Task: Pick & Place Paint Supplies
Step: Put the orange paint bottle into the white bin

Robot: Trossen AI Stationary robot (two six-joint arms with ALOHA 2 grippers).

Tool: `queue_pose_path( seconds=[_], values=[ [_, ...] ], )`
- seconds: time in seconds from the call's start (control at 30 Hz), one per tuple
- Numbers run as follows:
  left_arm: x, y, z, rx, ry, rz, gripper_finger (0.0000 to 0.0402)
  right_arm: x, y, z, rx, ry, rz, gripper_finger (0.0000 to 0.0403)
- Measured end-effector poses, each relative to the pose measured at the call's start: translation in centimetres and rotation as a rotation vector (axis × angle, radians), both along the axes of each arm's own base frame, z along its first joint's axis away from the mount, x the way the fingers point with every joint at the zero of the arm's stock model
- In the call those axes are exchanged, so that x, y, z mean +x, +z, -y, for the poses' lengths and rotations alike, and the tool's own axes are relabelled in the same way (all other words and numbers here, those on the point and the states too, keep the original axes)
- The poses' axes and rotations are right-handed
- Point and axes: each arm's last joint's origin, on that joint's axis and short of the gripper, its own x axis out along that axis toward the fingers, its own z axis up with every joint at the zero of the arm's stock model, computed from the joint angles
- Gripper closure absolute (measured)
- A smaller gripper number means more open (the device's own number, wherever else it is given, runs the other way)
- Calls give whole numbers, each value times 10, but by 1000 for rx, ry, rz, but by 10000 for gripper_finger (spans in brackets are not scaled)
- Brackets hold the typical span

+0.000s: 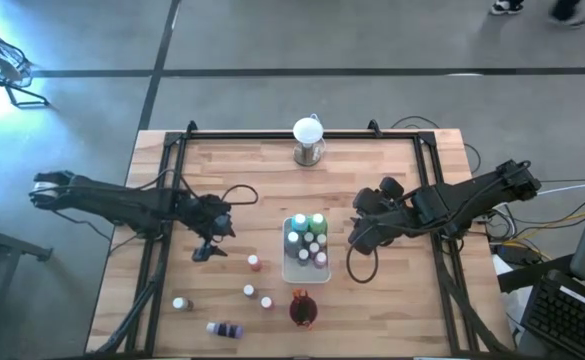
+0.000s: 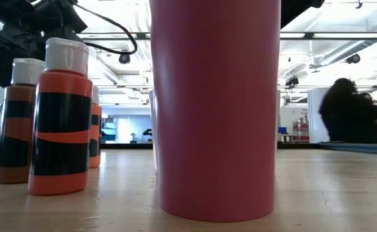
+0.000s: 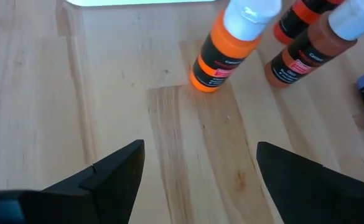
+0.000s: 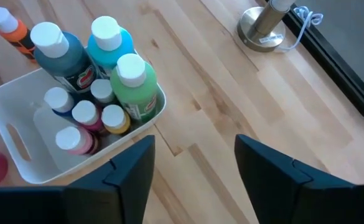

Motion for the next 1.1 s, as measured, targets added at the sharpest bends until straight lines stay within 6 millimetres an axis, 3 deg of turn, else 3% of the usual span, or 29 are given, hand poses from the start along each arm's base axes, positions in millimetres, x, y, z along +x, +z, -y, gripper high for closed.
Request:
queue_pose_path(
  seconds=[0.4,0.8,1.1],
  values=[
    [12,3,15,-1,-85,108,87,0,0,0,-6,5,-2,161],
    [33,-19,30,23,-131,78,87,0,0,0,-7,4,-4,147],
    [47,-33,38,25,-162,90,87,-1,0,0,-13,6,-10,166]
  ],
)
